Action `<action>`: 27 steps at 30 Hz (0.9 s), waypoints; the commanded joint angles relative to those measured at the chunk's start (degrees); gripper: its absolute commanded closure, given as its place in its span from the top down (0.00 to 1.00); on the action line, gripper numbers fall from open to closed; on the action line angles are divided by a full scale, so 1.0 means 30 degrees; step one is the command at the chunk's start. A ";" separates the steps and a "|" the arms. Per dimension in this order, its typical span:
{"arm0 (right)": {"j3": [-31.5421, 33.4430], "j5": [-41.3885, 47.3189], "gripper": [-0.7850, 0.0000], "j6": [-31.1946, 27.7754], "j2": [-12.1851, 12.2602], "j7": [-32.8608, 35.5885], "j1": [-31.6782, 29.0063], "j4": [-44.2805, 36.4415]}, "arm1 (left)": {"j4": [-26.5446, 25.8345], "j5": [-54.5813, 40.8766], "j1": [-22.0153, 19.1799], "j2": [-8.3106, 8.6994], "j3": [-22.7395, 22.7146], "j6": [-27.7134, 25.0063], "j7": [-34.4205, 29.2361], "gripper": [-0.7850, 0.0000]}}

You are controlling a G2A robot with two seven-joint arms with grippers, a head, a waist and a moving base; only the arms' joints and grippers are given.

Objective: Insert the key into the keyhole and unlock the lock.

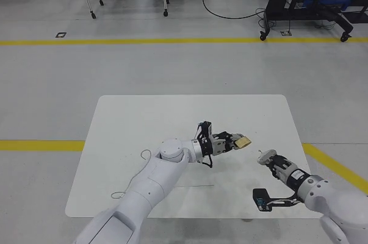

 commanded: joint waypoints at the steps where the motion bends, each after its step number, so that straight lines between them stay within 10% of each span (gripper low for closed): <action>1: -0.0275 0.0082 0.00 -0.0183 -0.0101 0.1152 -0.0102 -0.0163 | -0.0354 0.0172 0.0204 0.0012 0.0028 0.0201 0.0212 0.00; 27: -0.3345 0.0728 0.00 -0.1805 -0.0723 0.3472 0.2073 -0.0163 | -0.0390 -0.0151 0.0512 -0.0304 0.0108 0.2300 0.0028 0.00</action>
